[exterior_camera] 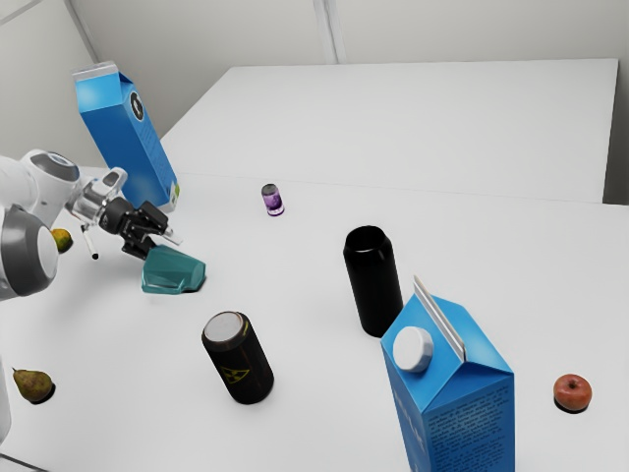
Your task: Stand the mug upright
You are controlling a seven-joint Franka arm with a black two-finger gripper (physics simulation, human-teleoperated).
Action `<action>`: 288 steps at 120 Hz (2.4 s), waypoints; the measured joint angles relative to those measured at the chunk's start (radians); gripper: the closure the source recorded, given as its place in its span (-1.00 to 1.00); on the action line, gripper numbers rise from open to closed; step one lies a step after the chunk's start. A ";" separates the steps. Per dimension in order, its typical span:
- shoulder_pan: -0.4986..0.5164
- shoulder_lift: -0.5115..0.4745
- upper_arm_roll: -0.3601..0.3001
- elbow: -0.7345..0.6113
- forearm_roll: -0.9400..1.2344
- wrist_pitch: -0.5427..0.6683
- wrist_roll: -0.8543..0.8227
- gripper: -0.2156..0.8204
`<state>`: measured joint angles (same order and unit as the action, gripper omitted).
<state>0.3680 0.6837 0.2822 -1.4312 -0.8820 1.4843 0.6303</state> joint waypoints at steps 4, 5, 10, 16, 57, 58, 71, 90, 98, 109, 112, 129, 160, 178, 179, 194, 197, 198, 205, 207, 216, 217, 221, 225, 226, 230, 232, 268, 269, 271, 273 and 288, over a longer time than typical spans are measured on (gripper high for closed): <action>-0.001 -0.001 0.000 0.000 -0.003 -0.002 -0.003 0.15; -0.001 -0.001 0.000 0.000 -0.003 -0.003 -0.004 0.17; -0.003 -0.001 0.000 0.000 -0.006 -0.005 -0.007 0.29; -0.005 -0.002 0.000 -0.001 -0.008 -0.008 -0.012 0.45; -0.005 -0.003 -0.001 -0.002 -0.007 -0.013 -0.031 0.85; -0.005 -0.003 -0.002 -0.002 -0.007 -0.013 -0.032 0.85; 0.002 -0.018 -0.003 -0.013 -0.001 -0.012 -0.036 0.89; -0.032 -0.078 -0.003 -0.032 0.048 0.006 -0.047 0.91; -0.064 -0.115 0.002 -0.065 0.079 0.036 -0.057 0.91; -0.115 -0.174 0.010 -0.143 0.128 0.119 -0.075 0.92; -0.136 -0.193 0.017 -0.169 0.142 0.148 -0.081 0.92; -0.250 -0.292 0.057 -0.310 0.225 0.327 -0.127 0.92; -0.413 -0.382 0.097 -0.410 0.412 0.536 -0.273 0.93; -0.493 -0.438 0.114 -0.493 0.505 0.622 -0.380 0.93; -0.497 -0.440 0.116 -0.497 0.509 0.627 -0.386 0.93; -0.541 -0.464 0.133 -0.537 0.555 0.694 -0.468 0.93; -0.548 -0.466 0.136 -0.542 0.560 0.706 -0.483 0.93; -0.550 -0.466 0.136 -0.544 0.562 0.711 -0.487 0.93; -0.565 -0.468 0.139 -0.561 0.570 0.742 -0.520 0.93; -0.570 -0.468 0.140 -0.566 0.572 0.750 -0.529 0.93; -0.589 -0.472 0.143 -0.586 0.578 0.786 -0.568 0.93; -0.592 -0.473 0.144 -0.589 0.581 0.790 -0.572 0.93; -0.603 -0.477 0.146 -0.598 0.590 0.804 -0.590 0.93; -0.611 -0.480 0.151 -0.605 0.603 0.815 -0.608 0.93; -0.613 -0.481 0.152 -0.606 0.606 0.818 -0.612 0.93; -0.619 -0.486 0.156 -0.612 0.621 0.827 -0.630 0.93; -0.623 -0.487 0.158 -0.614 0.629 0.832 -0.640 0.93; -0.667 -0.490 0.176 -0.640 0.719 0.867 -0.784 0.93; -0.668 -0.490 0.176 -0.641 0.720 0.867 -0.788 0.93; -0.670 -0.490 0.176 -0.644 0.723 0.868 -0.795 0.93; -0.672 -0.489 0.176 -0.646 0.725 0.869 -0.802 0.93; -0.687 -0.482 0.176 -0.650 0.755 0.868 -0.851 0.93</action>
<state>-0.3188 0.2020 0.4587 -2.0812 -0.1271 2.3524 -0.2204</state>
